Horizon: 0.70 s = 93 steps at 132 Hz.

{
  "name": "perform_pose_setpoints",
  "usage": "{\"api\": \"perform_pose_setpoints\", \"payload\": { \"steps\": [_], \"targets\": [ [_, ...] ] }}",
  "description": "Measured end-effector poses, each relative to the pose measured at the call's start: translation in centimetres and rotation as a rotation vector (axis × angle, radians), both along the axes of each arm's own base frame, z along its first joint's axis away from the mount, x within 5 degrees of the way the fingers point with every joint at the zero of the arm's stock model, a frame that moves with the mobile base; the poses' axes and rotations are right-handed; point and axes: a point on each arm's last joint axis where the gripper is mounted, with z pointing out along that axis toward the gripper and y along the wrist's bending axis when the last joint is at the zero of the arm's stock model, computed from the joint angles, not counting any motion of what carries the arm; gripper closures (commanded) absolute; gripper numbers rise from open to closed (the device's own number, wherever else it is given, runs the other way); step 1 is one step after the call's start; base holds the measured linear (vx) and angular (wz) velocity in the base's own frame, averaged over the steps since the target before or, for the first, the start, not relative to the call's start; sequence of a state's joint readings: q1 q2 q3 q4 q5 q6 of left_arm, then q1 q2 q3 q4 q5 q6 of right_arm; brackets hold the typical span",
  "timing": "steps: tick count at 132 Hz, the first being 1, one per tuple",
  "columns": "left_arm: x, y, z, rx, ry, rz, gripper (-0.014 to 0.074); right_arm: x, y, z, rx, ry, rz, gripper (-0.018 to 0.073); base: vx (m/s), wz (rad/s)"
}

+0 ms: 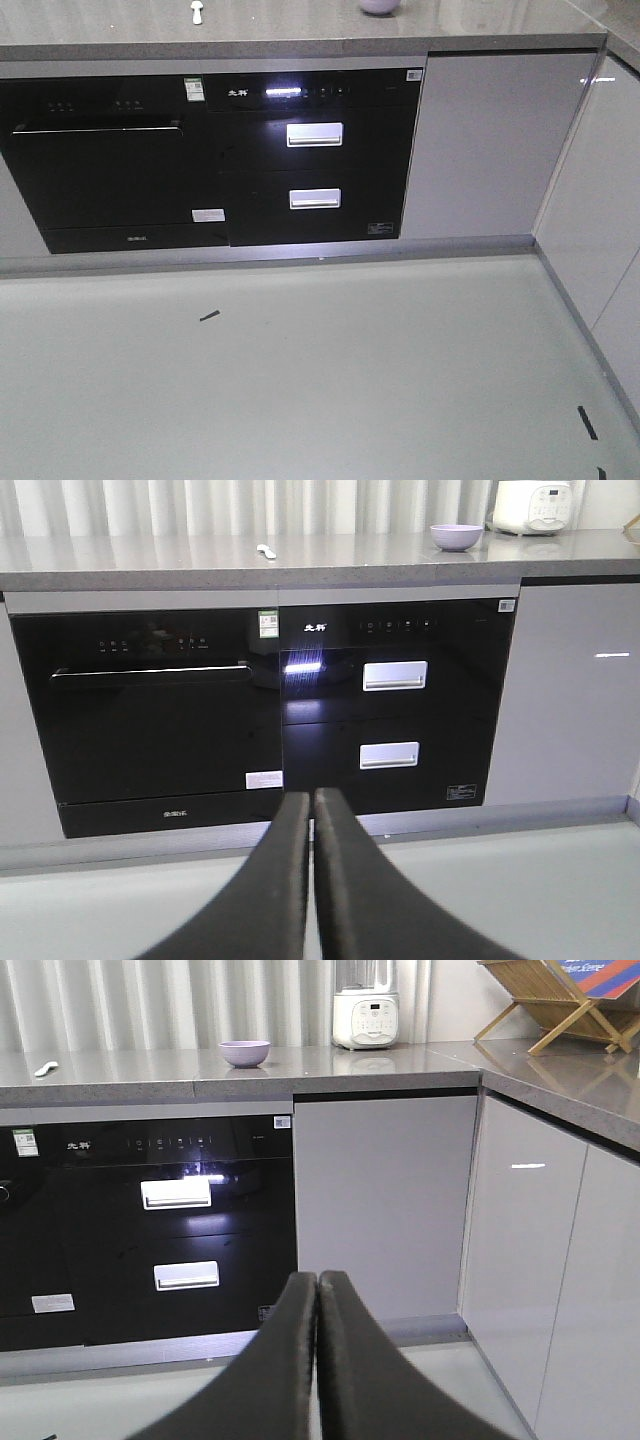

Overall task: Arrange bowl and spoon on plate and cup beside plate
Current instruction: 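Drive the base toward the counter with the spoon and lavender bowl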

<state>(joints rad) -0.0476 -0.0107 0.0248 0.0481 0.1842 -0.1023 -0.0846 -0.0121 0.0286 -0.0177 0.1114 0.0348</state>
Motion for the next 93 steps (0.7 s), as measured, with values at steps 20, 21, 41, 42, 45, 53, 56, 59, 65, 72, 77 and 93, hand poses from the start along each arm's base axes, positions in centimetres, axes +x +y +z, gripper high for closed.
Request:
{"api": "perform_pose_setpoints", "payload": {
  "steps": [20,21,41,42,45,53,56,59,65,72,77,93],
  "targets": [
    [0.00,0.00,0.00,0.000,0.000,0.000,0.0603,0.00,0.00,0.00,0.000,0.000,0.000,0.0568,0.18,0.04],
    [0.00,0.00,0.00,0.000,0.000,0.000,0.0603,0.00,0.00,0.00,0.000,0.000,0.000,0.0568,0.19,0.04],
    [0.00,0.00,0.00,0.000,0.000,0.000,0.0603,0.00,0.00,0.00,0.000,0.000,0.000,0.0568,0.19,0.04],
    [0.00,0.00,0.00,0.000,0.000,0.000,0.0603,0.00,0.00,0.00,0.000,0.000,0.000,0.0568,0.19,0.04],
    [0.00,0.00,0.00,0.000,0.000,0.000,0.0603,0.00,0.00,0.00,0.000,0.000,0.000,0.0568,0.19,0.04],
    [0.00,0.00,0.00,0.000,0.000,0.000,0.0603,0.00,0.00,0.00,0.000,0.000,0.000,0.0568,0.19,0.03],
    [0.00,0.00,0.00,0.000,0.000,0.000,0.0603,0.00,0.00,0.00,0.000,0.000,0.000,0.0568,0.19,0.03],
    [0.00,0.00,0.00,0.000,0.000,0.000,0.0603,0.00,0.00,0.00,0.000,0.000,0.000,0.0568,0.18,0.03],
    [0.00,0.00,0.00,0.000,0.000,0.000,0.0603,0.00,0.00,0.00,0.000,0.000,0.000,0.0568,0.18,0.03],
    [0.00,0.00,0.00,0.000,0.000,0.000,0.0603,0.00,0.00,0.00,0.000,0.000,0.000,0.0568,0.18,0.03],
    [0.00,0.00,0.00,0.000,0.000,0.000,0.0603,0.00,0.00,0.00,0.000,0.000,0.000,0.0568,0.18,0.02],
    [0.00,0.00,0.00,0.000,0.000,0.000,0.0603,0.00,0.00,0.00,0.000,0.000,0.000,0.0568,0.17,0.02]
  ]
}}
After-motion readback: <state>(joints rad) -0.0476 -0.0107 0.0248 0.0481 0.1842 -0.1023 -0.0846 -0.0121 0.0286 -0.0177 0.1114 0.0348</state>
